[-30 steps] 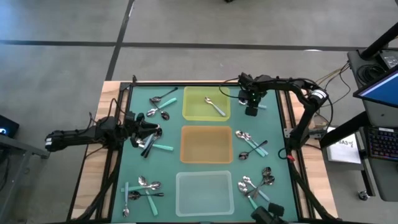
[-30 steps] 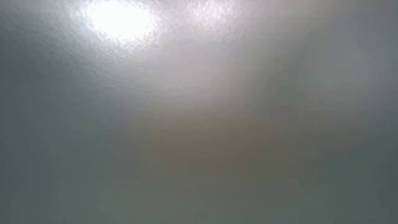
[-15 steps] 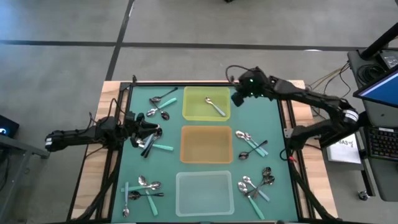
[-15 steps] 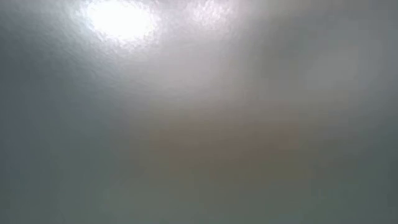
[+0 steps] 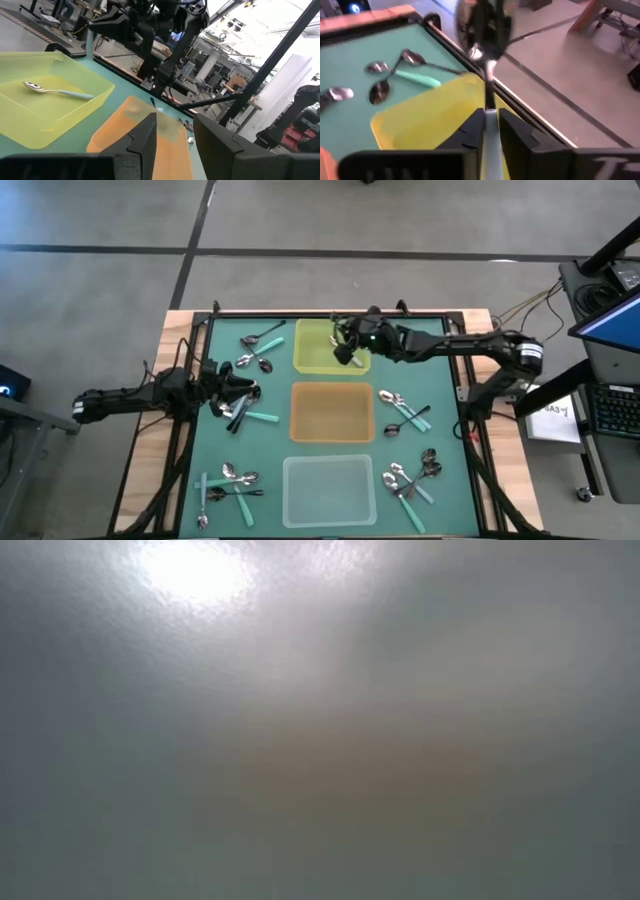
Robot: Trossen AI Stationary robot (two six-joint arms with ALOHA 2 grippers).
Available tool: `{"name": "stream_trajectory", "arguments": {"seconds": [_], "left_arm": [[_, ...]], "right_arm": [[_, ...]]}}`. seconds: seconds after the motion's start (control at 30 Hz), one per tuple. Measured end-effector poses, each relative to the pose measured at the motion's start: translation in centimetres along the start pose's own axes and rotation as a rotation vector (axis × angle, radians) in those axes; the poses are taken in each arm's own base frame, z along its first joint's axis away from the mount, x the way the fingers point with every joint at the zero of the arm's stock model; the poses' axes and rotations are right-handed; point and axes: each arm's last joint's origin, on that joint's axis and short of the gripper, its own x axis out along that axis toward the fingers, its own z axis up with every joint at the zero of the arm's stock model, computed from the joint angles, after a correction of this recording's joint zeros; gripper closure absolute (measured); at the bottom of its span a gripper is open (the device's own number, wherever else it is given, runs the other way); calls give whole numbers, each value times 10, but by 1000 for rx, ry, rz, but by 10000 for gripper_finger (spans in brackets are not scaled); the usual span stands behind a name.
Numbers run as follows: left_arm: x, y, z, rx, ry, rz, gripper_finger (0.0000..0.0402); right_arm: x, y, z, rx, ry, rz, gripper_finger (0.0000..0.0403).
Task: Sort silverware by color (type)
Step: Put the blue spoon into the yellow bin, then put the black spoon into the orange bin
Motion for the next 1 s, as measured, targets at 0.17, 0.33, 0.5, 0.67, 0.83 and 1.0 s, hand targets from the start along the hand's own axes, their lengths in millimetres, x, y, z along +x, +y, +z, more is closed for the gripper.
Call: {"name": "stream_trajectory", "arguments": {"seconds": [0.17,0.33,0.5,0.67,0.83,1.0], "left_arm": [[0,0,0,0,0,0,290],[0,0,0,0,0,0,290],[0,0,0,0,0,0,290],[0,0,0,0,0,0,290],[0,0,0,0,0,-1,290],[0,0,0,0,0,0,290]], "right_arm": [[7,4,13,-33,31,2,271],[-14,0,31,40,263,4,226],[-51,-5,24,67,742,52,222],[-80,6,2,2,1096,213,237],[-102,28,-28,-216,1267,344,258],[-114,49,-60,-424,1303,451,274]]}}
